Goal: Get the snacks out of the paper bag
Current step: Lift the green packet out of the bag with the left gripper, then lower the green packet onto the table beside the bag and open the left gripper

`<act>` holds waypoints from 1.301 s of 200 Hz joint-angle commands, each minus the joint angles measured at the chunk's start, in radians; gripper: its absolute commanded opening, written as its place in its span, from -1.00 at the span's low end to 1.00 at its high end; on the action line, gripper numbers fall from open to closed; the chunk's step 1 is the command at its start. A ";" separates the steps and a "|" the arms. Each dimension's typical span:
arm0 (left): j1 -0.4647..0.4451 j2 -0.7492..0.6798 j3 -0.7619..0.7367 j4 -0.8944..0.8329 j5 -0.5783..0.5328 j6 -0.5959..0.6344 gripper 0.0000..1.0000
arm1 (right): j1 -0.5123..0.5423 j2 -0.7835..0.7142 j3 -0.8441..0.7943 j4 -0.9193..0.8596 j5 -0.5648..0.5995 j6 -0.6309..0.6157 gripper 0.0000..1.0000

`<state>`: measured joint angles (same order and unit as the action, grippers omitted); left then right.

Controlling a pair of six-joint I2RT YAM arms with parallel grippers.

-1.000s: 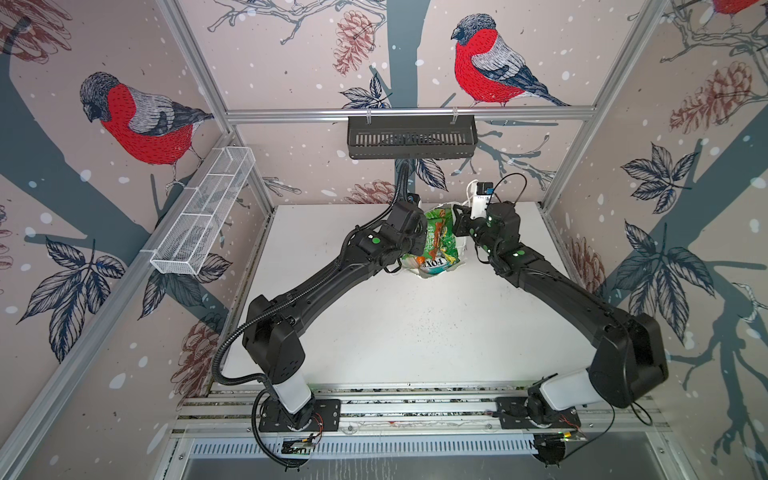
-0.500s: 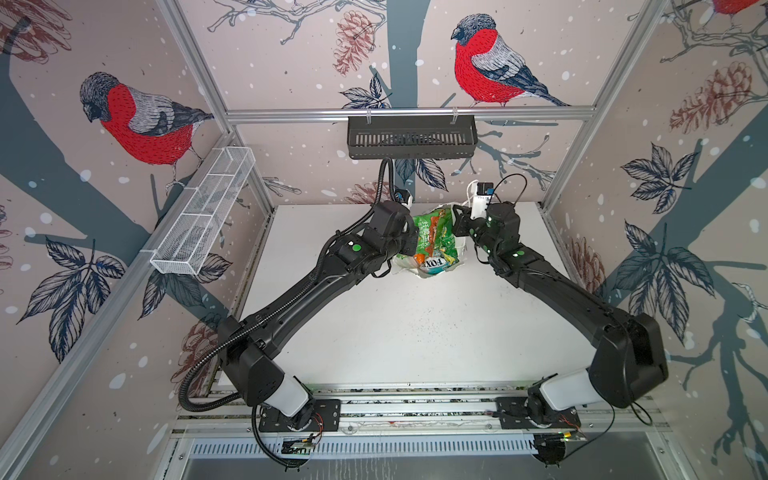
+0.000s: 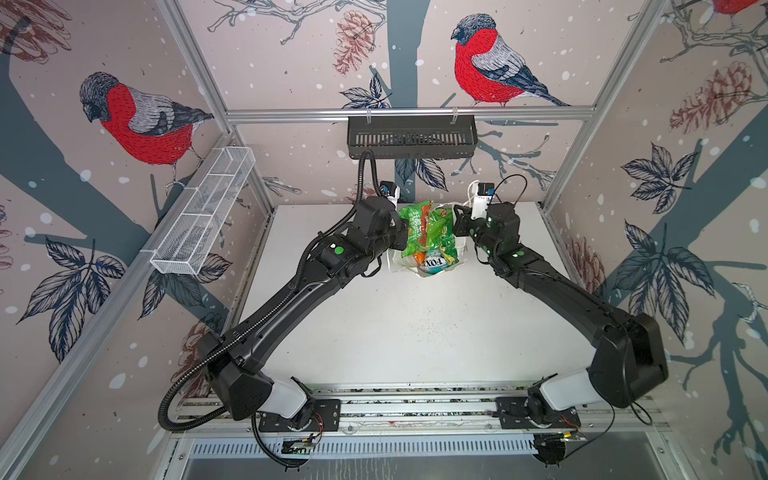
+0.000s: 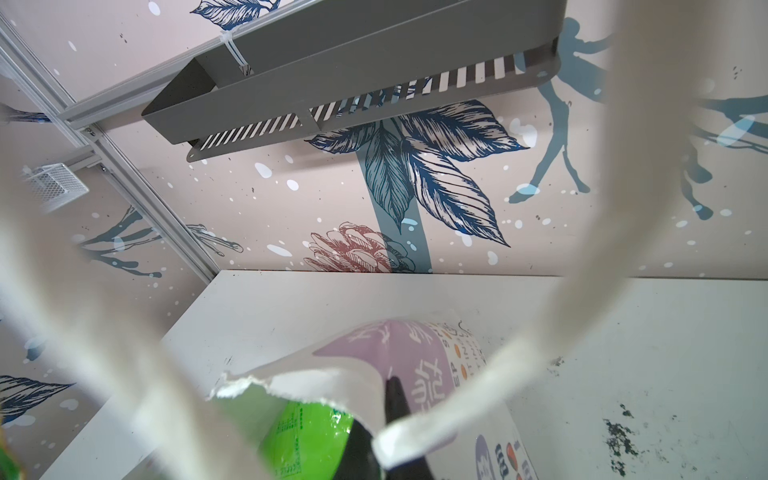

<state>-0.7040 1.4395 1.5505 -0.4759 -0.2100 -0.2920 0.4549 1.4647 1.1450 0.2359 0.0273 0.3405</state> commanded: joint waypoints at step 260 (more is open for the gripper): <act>0.549 -0.172 -0.433 0.121 0.183 -0.091 -1.00 | -0.015 -0.034 -0.042 0.098 0.007 0.001 -1.00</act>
<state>-0.1844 1.2499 1.1408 -0.4175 -0.0776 -0.3668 0.4435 1.4418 1.1065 0.2604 0.0338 0.3367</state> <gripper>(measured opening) 0.048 0.058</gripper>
